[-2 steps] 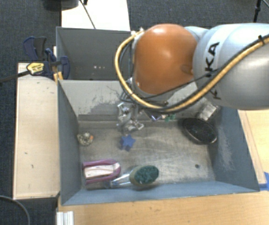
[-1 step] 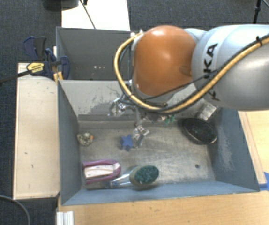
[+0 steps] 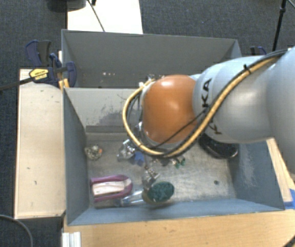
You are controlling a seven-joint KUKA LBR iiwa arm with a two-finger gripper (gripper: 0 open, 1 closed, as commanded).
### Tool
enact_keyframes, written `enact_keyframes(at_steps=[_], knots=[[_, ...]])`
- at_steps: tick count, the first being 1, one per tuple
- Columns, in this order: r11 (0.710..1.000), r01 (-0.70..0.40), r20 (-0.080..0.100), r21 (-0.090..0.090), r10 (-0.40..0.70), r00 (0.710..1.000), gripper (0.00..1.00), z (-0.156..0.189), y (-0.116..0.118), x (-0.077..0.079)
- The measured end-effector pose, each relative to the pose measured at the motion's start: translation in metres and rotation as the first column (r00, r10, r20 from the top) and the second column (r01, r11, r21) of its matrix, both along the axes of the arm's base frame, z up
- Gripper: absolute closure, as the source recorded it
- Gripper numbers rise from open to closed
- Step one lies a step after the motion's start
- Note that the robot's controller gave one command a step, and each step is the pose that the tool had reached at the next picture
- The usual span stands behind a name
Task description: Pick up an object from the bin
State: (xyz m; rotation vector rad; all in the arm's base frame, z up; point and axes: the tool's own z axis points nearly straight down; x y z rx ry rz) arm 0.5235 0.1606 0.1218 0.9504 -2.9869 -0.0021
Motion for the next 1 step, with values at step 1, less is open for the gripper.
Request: enact_keyframes(at_steps=[1], knots=[[0.998, -0.06, 0.018, 0.004, 0.06, 0.998, 0.0, -0.0236, 0.0163, -0.0114]])
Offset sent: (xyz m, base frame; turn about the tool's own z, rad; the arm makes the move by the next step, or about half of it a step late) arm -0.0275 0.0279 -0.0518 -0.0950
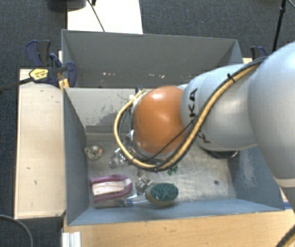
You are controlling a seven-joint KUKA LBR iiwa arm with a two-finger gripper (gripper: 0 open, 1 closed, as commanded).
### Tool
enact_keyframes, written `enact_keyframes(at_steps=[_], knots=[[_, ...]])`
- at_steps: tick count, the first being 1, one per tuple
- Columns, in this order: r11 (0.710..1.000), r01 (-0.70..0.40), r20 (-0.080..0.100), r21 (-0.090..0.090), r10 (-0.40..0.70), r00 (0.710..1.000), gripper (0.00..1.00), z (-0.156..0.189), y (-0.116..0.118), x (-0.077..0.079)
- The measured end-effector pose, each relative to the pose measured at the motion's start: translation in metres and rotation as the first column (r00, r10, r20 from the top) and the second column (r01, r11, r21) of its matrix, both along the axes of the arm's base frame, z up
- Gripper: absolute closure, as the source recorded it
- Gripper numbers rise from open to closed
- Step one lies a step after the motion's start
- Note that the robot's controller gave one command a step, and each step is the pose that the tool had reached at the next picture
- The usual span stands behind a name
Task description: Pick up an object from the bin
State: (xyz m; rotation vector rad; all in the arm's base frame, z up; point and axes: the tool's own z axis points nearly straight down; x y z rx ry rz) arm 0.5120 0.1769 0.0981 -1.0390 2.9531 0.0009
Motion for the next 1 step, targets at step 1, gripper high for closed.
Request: enact_keyframes(at_steps=[1], knots=[[0.982, -0.191, 0.029, -0.001, 0.191, 0.981, 0.0, -0.02, 0.0442, -0.012]])
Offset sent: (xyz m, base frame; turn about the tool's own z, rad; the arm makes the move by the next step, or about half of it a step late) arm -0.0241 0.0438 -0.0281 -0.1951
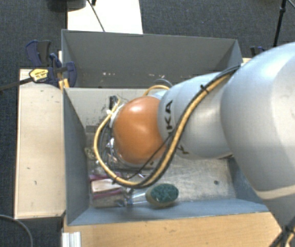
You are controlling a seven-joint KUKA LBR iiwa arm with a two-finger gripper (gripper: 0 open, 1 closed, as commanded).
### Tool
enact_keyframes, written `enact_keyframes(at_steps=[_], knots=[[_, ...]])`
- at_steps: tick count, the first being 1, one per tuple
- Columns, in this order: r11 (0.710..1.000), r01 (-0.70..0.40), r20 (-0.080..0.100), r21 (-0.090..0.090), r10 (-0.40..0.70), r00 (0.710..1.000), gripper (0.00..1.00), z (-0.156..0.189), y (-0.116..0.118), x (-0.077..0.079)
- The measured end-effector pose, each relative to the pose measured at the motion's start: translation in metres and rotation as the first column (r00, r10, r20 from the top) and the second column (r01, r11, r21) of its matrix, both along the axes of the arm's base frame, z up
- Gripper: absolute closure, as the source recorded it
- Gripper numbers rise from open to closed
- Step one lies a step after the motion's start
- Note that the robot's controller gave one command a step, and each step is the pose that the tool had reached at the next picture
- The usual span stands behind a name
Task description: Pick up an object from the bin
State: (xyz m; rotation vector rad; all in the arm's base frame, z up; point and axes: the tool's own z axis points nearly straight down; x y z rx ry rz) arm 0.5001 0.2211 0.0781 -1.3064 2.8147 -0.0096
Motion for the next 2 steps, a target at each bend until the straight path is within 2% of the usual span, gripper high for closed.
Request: enact_keyframes(at_steps=[1, 2], knots=[[1.0, 0.008, -0.02, -0.001, -0.008, 1.0, 1.0, -0.004, 0.001, -0.007], [0.966, -0.258, -0.03, -0.009, 0.257, 0.966, 1.0, 0.146, -0.019, 0.001]])
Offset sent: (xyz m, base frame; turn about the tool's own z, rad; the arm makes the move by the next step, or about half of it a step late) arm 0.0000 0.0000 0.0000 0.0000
